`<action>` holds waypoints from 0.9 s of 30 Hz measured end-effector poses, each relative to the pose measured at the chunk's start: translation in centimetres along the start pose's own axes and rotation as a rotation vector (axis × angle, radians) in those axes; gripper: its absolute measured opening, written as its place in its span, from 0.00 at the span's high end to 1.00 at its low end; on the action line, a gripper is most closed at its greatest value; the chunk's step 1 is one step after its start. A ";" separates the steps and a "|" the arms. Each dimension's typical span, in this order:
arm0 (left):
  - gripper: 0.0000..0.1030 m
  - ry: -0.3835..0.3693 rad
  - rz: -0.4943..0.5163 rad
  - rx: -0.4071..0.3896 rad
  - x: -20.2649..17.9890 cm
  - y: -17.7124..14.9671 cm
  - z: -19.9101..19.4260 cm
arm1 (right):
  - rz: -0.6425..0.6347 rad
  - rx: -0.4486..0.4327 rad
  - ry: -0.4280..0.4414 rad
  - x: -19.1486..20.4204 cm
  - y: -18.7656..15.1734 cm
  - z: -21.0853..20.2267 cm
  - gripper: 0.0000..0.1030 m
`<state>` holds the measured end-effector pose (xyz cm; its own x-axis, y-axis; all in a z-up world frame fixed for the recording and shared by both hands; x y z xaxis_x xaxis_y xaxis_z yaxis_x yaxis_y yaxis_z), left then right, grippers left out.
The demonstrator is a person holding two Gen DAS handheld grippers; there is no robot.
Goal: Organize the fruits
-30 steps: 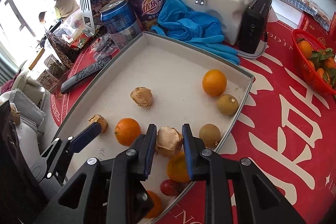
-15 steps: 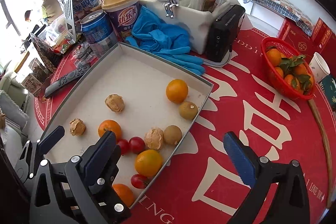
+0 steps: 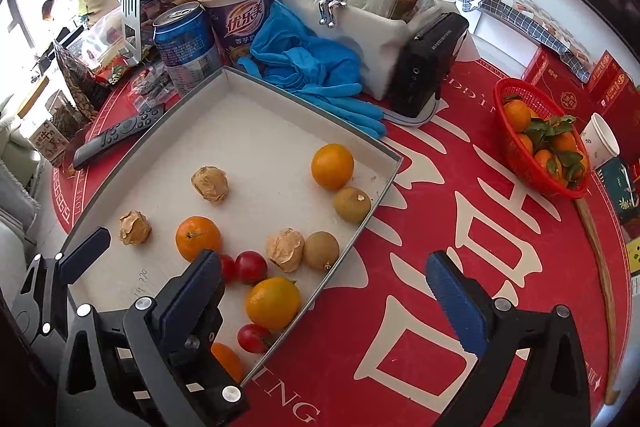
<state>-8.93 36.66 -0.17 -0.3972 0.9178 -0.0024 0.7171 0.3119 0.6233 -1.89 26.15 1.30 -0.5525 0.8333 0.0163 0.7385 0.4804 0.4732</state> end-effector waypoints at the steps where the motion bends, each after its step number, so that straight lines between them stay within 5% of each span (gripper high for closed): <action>1: 0.00 0.000 0.001 0.002 0.0 0.0 0.0 | -0.001 0.000 -0.001 0.1 0.0 0.0 0.00; 27: 0.00 0.006 0.012 0.009 -0.4 -0.1 0.3 | -0.004 0.000 0.011 0.2 -0.6 0.1 0.00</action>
<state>-8.71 36.33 -0.48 -0.3919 0.9200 0.0099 0.7271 0.3031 0.6160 -2.44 26.07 0.97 -0.5599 0.8282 0.0242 0.7361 0.4837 0.4735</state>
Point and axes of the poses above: each gripper's, at about its wrist camera, not at the fingertips, and z roughly the way its jaws point, x to its left, y to its top, the point moved 6 cm from there along z, roughly the way its jaws point, and after that the axes turned 3 degrees about z, right-handed, at the moved point
